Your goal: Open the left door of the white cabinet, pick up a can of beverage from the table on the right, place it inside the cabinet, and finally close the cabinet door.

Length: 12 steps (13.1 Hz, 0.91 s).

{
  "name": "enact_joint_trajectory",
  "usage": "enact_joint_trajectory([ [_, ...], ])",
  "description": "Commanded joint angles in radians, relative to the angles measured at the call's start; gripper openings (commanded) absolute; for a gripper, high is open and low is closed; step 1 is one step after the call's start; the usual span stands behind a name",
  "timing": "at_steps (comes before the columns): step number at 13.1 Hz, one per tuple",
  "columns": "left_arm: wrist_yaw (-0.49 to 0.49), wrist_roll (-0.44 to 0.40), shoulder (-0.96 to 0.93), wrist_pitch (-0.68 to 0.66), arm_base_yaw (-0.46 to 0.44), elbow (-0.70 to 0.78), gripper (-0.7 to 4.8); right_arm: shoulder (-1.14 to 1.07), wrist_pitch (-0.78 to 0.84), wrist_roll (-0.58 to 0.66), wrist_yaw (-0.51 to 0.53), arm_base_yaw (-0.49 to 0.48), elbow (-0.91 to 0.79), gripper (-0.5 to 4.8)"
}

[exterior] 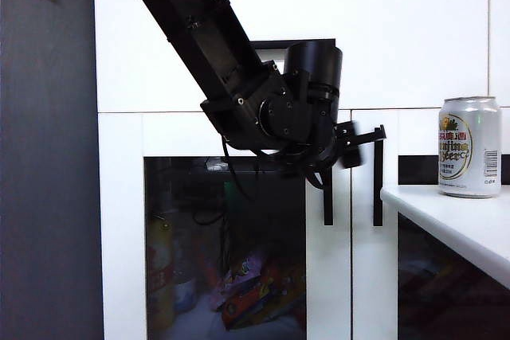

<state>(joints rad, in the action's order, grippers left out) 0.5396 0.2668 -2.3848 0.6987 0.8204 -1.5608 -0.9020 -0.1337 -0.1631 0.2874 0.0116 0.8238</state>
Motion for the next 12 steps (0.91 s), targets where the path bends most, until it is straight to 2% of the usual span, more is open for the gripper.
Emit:
enact_joint_trajectory([
  [1,-0.060,-0.002,0.007,0.013,0.001,-0.003,0.41,0.003,0.010,-0.004,-0.002,-0.001,0.003,4.79],
  [2,-0.074,-0.005,0.006,0.013,0.002,-0.003,-0.08,0.003,0.010,-0.006,-0.006,-0.001,0.003,4.79],
  [6,-0.099,-0.005,0.007,0.016,0.002,-0.003,-0.04,0.003,0.010,-0.006,-0.023,-0.001,0.003,4.79],
  [7,-0.099,-0.004,0.007,0.031,0.002,-0.003,0.79,0.003,0.009,-0.006,-0.023,-0.001,0.003,4.79],
  [8,-0.099,-0.005,0.007,0.044,0.002,-0.003,2.06,0.003,0.009,-0.006,-0.023,-0.001,0.003,4.79],
  [9,-0.098,-0.005,0.007,0.043,0.001,-0.003,2.45,0.003,0.009,-0.006,-0.023,-0.001,0.003,4.79],
  [12,-0.087,-0.006,0.006,0.039,-0.001,-0.003,2.38,0.003,0.006,-0.007,-0.023,-0.001,0.003,4.79],
])
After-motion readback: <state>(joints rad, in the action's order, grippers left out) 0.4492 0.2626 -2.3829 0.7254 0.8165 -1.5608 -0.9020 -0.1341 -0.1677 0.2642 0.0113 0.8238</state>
